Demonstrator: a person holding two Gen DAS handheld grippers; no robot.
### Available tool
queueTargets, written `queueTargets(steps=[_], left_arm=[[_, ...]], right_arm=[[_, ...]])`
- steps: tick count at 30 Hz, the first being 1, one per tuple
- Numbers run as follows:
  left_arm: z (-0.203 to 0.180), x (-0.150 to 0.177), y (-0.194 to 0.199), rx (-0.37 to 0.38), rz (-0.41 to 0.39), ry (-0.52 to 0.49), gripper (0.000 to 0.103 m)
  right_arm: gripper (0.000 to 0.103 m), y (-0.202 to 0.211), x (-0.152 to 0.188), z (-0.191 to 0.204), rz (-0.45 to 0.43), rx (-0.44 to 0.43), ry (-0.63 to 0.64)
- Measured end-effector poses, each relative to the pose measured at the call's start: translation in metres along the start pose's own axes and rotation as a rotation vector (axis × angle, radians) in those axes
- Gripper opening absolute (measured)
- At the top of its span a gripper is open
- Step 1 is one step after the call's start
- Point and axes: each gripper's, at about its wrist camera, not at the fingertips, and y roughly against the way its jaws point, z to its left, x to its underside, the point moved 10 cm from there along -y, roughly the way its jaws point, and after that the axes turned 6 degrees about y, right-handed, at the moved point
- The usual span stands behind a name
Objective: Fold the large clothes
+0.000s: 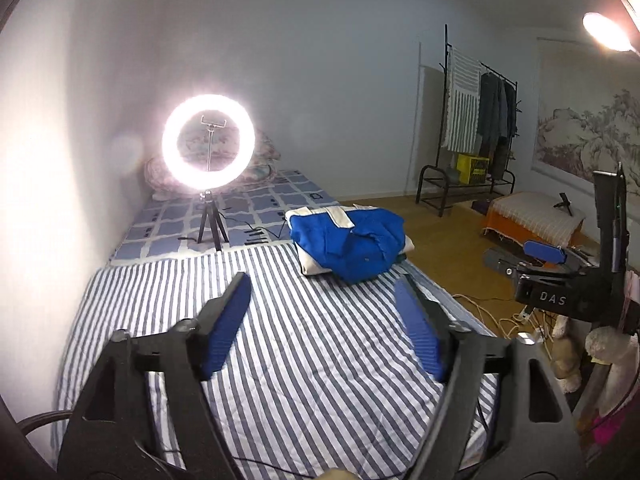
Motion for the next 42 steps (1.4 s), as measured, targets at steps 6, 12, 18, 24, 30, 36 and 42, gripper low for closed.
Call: queueTargets(steps=[6, 12, 18, 24, 30, 36, 42], left_arm=[[0.000, 0.020, 0.012, -0.009, -0.021, -0.004, 0.100], [0.013, 0.035, 0.006, -0.047, 0.017, 0.026, 0.103], [0.025, 0.041, 0.003, -0.093, 0.038, 0.079, 0.103], [0.024, 0.043, 0.004, -0.104, 0.033, 0.059, 0.103], [0.022, 0.045, 0.005, -0.103, 0.034, 0.051, 0.103], [0.022, 0.046, 0.006, -0.113, 0.030, 0.045, 0.103], [0.023, 0.048, 0.006, -0.122, 0.034, 0.045, 0.103]], right_arm=[[0.103, 0.007, 0.015, -0.009, -0.021, 0.026, -0.024], [0.103, 0.000, 0.022, -0.010, -0.008, 0.022, -0.051], [0.103, -0.005, 0.027, 0.000, -0.006, 0.020, -0.033], [0.103, -0.010, 0.035, 0.014, 0.008, 0.015, 0.019], [0.103, -0.014, 0.036, 0.020, 0.012, 0.010, 0.027], [0.103, -0.015, 0.038, 0.022, 0.011, 0.008, 0.023], [0.103, -0.016, 0.040, 0.022, 0.017, 0.006, 0.010]])
